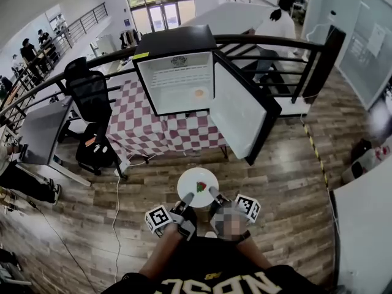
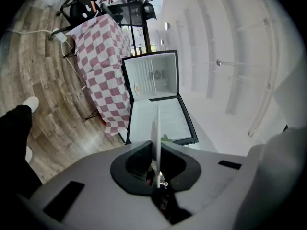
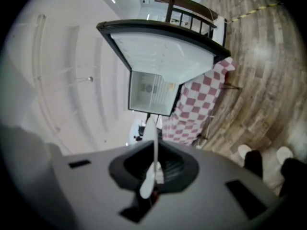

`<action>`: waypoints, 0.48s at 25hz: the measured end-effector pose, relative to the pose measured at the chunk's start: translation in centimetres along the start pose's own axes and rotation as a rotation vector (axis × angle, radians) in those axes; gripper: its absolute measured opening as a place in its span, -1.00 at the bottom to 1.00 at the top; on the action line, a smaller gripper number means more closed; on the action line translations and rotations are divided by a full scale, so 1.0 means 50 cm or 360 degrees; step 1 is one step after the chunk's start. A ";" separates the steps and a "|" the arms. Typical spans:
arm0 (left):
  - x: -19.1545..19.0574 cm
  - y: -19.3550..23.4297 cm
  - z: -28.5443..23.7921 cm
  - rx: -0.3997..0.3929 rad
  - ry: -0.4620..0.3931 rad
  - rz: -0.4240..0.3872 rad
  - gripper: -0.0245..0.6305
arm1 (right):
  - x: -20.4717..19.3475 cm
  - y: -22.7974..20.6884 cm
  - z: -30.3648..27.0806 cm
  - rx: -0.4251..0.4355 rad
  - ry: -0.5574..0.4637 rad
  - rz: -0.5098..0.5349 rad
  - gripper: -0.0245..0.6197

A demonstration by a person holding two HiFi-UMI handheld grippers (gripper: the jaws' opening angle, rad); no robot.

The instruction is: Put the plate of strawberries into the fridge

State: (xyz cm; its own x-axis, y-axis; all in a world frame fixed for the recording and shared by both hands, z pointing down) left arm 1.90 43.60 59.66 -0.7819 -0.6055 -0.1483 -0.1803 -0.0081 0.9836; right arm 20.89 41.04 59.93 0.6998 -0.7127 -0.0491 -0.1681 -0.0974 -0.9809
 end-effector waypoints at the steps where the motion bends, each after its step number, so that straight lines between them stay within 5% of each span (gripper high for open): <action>1: 0.007 0.009 -0.008 0.0037 0.0014 -0.0040 -0.82 | 0.006 -0.009 -0.012 -0.0015 0.0005 0.0020 -0.81; 9: 0.152 0.061 -0.125 0.0103 0.0118 -0.0042 -0.82 | 0.087 -0.018 -0.160 -0.0171 -0.0021 0.0029 -0.81; 12: 0.242 0.059 -0.180 0.0074 0.0111 0.0021 -0.82 | 0.125 0.008 -0.244 -0.0132 -0.0053 0.0054 -0.81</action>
State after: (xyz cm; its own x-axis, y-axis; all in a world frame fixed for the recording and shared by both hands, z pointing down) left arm -2.71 29.08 61.70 -0.7411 -0.6594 -0.1263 -0.1993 0.0364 0.9793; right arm 16.73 28.10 61.50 0.7151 -0.6933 -0.0898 -0.2484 -0.1318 -0.9597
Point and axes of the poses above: the fingertips, and each gripper's own axes: z backward along the fingers, y to its left, x out of its top, the point moved 8 cm from there along z, backward along the fingers, and after that the axes turned 4 degrees about -z, right-handed, at the moved point
